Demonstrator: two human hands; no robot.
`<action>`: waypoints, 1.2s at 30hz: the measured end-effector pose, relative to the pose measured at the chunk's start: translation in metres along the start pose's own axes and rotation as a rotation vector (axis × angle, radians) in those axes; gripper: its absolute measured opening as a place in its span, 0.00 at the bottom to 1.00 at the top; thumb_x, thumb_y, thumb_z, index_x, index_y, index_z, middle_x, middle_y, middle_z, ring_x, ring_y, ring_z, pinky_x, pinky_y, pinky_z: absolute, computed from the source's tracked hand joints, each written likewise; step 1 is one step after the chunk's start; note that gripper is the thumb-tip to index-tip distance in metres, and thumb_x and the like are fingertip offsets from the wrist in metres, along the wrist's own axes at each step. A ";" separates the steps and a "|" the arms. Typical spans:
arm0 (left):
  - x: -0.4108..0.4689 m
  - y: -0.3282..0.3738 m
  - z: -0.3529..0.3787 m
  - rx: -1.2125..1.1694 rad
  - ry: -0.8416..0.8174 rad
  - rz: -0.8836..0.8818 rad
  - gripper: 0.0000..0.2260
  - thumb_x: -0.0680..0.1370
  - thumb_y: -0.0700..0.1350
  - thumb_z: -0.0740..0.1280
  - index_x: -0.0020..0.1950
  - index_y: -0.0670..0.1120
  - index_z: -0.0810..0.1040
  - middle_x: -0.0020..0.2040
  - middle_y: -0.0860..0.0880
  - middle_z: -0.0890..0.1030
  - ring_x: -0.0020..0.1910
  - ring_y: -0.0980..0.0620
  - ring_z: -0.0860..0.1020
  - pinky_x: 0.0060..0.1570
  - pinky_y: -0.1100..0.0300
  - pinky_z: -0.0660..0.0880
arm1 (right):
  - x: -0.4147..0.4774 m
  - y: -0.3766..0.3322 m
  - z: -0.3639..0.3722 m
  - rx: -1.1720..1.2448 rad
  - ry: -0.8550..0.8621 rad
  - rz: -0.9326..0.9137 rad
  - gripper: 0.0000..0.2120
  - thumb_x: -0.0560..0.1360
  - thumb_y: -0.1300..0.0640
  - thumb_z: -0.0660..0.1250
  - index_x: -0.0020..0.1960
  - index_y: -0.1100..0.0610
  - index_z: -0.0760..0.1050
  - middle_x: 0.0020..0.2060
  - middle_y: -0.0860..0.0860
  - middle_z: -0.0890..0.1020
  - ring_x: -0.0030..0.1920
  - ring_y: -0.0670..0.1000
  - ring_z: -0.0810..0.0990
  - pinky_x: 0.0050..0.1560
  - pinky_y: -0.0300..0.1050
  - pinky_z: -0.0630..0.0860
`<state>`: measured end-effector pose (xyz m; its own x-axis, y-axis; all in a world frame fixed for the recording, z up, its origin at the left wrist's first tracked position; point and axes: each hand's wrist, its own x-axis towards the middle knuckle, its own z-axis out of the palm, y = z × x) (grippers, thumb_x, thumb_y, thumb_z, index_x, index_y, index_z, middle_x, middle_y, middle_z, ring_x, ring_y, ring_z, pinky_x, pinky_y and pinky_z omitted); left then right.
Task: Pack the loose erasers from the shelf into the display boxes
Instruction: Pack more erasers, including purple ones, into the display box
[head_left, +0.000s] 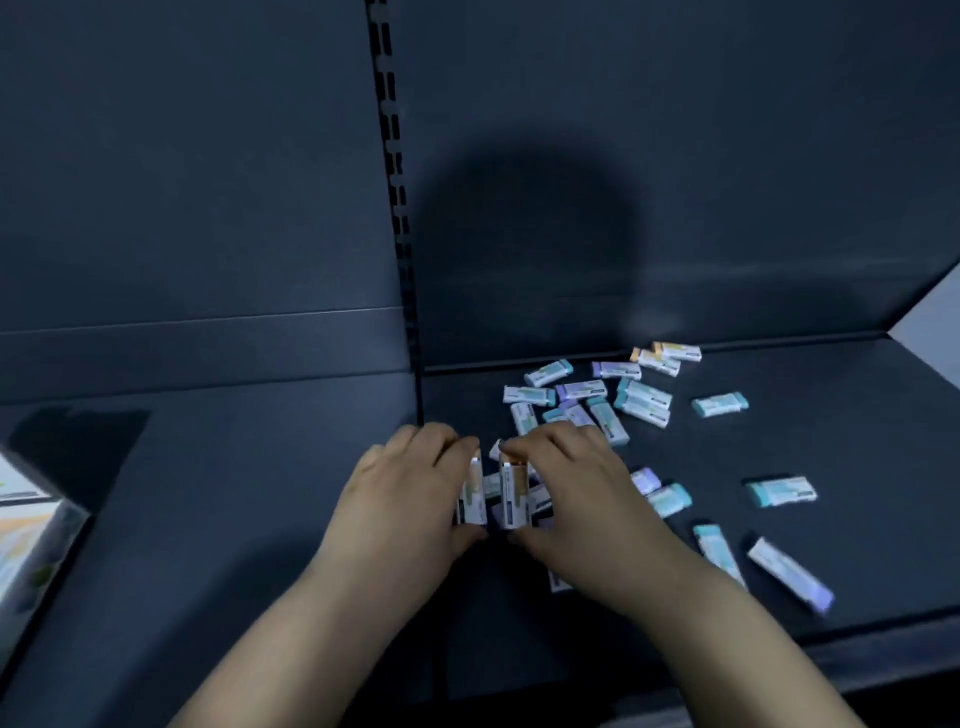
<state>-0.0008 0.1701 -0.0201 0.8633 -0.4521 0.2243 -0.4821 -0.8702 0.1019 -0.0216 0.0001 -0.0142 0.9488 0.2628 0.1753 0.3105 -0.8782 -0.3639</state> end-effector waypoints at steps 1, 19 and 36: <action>-0.006 -0.006 0.000 0.002 0.005 0.017 0.35 0.50 0.58 0.81 0.53 0.46 0.81 0.45 0.51 0.80 0.41 0.50 0.80 0.37 0.58 0.76 | -0.002 -0.008 0.004 -0.006 0.013 0.021 0.29 0.66 0.52 0.71 0.66 0.50 0.68 0.59 0.47 0.70 0.60 0.50 0.65 0.63 0.41 0.63; -0.100 -0.024 -0.037 0.041 0.088 -0.112 0.35 0.52 0.57 0.80 0.57 0.48 0.79 0.49 0.52 0.79 0.47 0.52 0.72 0.39 0.58 0.73 | -0.033 -0.072 0.021 0.183 -0.064 -0.076 0.31 0.67 0.50 0.72 0.67 0.44 0.65 0.57 0.38 0.64 0.58 0.36 0.56 0.60 0.30 0.55; -0.199 -0.168 -0.088 0.071 0.132 -0.254 0.34 0.56 0.57 0.79 0.60 0.48 0.78 0.52 0.53 0.79 0.50 0.50 0.77 0.47 0.55 0.69 | 0.011 -0.233 0.074 0.220 -0.083 -0.165 0.31 0.67 0.46 0.72 0.66 0.43 0.64 0.54 0.32 0.61 0.59 0.36 0.57 0.60 0.28 0.58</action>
<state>-0.1045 0.4229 0.0034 0.9257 -0.1929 0.3254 -0.2377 -0.9658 0.1035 -0.0789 0.2367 0.0051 0.8831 0.4349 0.1760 0.4575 -0.7155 -0.5280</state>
